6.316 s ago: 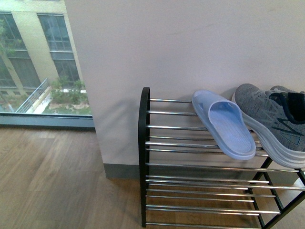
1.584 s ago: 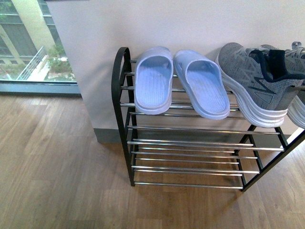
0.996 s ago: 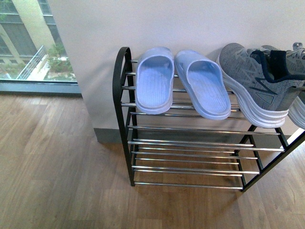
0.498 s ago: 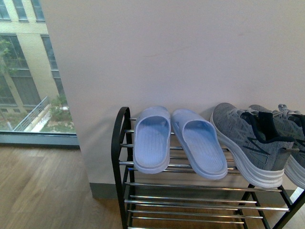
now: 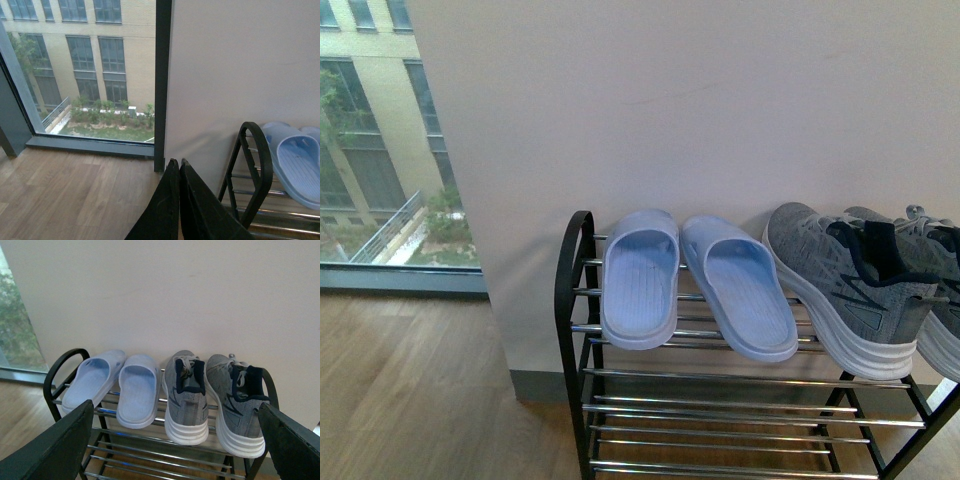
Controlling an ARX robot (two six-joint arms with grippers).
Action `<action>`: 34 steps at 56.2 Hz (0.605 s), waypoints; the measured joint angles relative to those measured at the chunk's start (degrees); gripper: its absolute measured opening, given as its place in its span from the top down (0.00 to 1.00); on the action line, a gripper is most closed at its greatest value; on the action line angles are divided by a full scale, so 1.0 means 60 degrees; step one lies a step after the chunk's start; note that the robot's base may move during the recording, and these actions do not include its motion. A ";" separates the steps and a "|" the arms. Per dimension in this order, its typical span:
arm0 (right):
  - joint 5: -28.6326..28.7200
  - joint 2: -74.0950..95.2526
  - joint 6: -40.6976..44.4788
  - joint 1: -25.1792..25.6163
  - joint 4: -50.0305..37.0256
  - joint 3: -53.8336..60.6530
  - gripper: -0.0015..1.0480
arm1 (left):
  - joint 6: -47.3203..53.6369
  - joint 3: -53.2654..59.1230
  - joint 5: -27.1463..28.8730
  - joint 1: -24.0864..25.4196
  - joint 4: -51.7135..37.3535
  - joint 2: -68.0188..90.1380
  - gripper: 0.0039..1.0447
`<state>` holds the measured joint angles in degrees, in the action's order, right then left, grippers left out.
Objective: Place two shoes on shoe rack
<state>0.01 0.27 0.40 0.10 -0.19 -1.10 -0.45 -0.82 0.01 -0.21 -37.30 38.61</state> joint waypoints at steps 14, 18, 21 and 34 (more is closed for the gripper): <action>0.0000 0.0000 0.0000 0.0000 0.0000 0.0000 0.09 | -0.0004 0.0004 0.0000 0.0000 0.1730 -0.1902 0.99; 0.0000 0.0000 0.0000 0.0000 0.0000 0.0000 0.09 | 0.0000 0.0004 0.0000 0.0000 0.2135 -0.2331 0.99; 0.0000 0.0000 0.0000 0.0000 0.0000 0.0000 0.09 | 0.0000 0.0004 0.0000 0.0000 0.2452 -0.2652 0.99; 0.0000 0.0000 0.0000 0.0000 0.0000 0.0000 0.09 | 0.0000 0.0004 0.0000 0.0000 0.3308 -0.3526 0.99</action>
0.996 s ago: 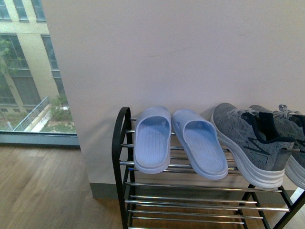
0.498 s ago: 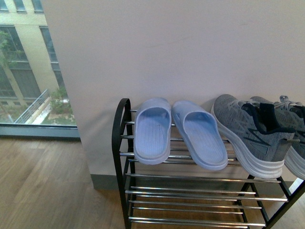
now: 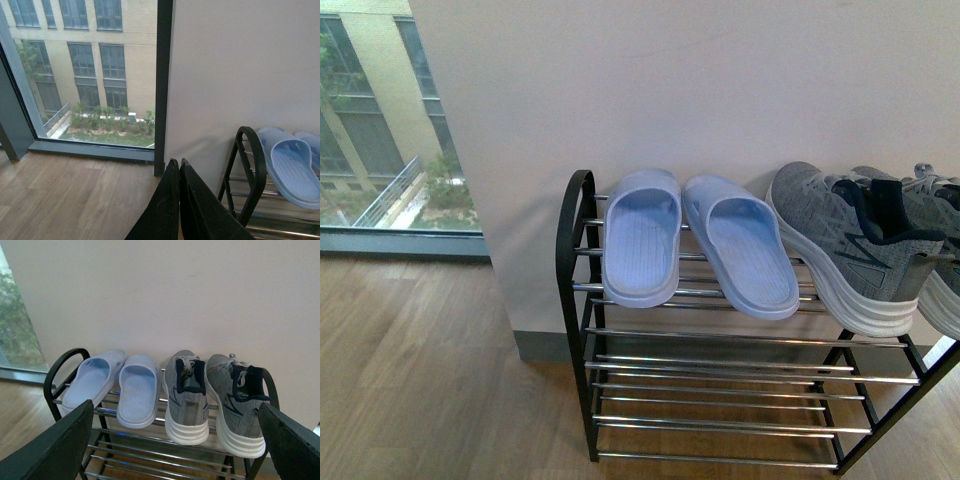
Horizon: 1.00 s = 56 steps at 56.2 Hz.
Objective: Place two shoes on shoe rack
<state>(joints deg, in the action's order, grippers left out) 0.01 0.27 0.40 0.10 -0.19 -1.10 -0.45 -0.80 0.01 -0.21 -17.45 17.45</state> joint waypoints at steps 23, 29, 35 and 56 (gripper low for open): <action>0.0000 0.0000 0.0000 0.0000 0.0000 0.0000 0.09 | -0.0004 0.0000 0.0000 0.0000 0.1268 -0.1279 0.99; 0.0000 0.0000 0.0000 0.0000 0.0000 0.0000 0.09 | 0.0000 0.0000 0.0000 0.0000 0.2838 -0.2677 0.99; 0.0000 0.0000 0.0000 0.0000 0.0000 0.0000 0.09 | 0.0000 0.0000 0.0000 0.0007 0.2914 -0.2743 0.99; 0.0000 0.0000 0.0000 0.0000 0.0000 0.0000 0.09 | -0.0004 0.0000 0.0000 0.0007 0.2911 -0.2750 0.84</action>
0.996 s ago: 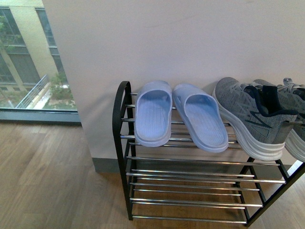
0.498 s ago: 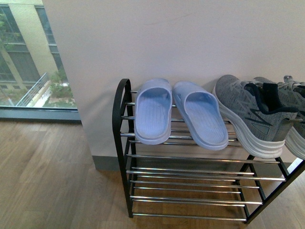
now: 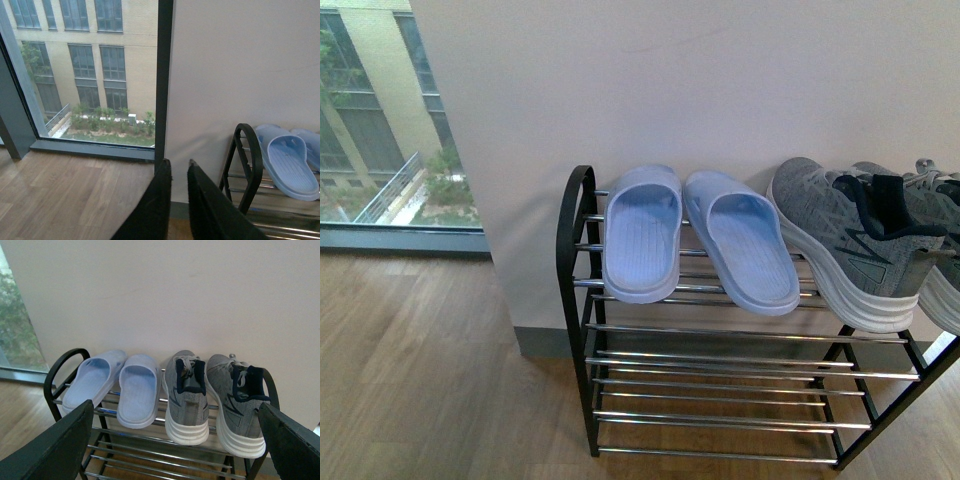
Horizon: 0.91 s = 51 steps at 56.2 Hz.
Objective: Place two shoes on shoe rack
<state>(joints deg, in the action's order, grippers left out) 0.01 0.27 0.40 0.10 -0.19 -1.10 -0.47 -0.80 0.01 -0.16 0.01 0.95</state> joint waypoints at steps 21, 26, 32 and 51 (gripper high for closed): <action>0.0004 0.0000 0.0000 0.0000 0.0000 0.0000 0.09 | 0.0004 0.0000 0.0004 0.0000 0.0000 -0.0004 0.22; 0.0004 0.0007 0.0000 0.0000 0.0000 0.0000 0.09 | 0.0004 0.0000 0.0004 0.0000 0.0000 -0.0004 0.09; -0.0018 0.0007 -0.0004 0.0000 0.0004 0.0000 0.09 | 0.0018 0.0000 -0.0011 0.0000 0.0000 -0.0004 0.09; 0.0004 0.0000 0.0000 0.0000 0.0011 0.0000 0.09 | 0.0036 0.0000 -0.0004 0.0000 0.0000 -0.0004 0.09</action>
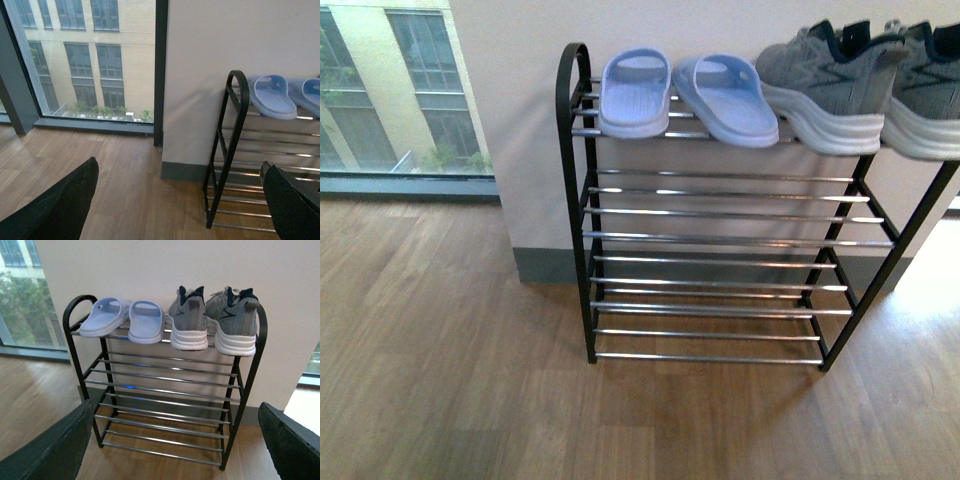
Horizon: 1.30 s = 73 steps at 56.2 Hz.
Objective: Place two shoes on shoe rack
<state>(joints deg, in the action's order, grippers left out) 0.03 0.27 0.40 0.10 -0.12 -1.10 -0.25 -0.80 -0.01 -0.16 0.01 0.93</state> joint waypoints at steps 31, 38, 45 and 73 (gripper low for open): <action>-0.0015 -0.0004 -0.0004 0.0000 0.0007 0.0000 0.09 | 0.0000 0.0000 0.0000 0.0000 0.0004 -0.0004 0.09; -0.0004 0.0000 -0.0004 0.0000 0.0007 0.0000 0.09 | 0.0000 0.0000 0.0000 0.0000 0.0004 -0.0004 0.09; -0.0007 0.0000 -0.0004 0.0000 0.0007 0.0000 0.09 | 0.0000 0.0000 0.0000 0.0000 0.0004 -0.0004 0.09; -0.0004 0.0000 -0.0004 0.0000 0.0007 0.0000 0.09 | 0.0000 0.0000 0.0004 0.0000 0.0004 -0.0004 0.09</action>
<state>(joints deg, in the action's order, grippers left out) 0.01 0.27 0.38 0.10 -0.08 -1.10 -0.25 -0.80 0.01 -0.16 0.03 0.91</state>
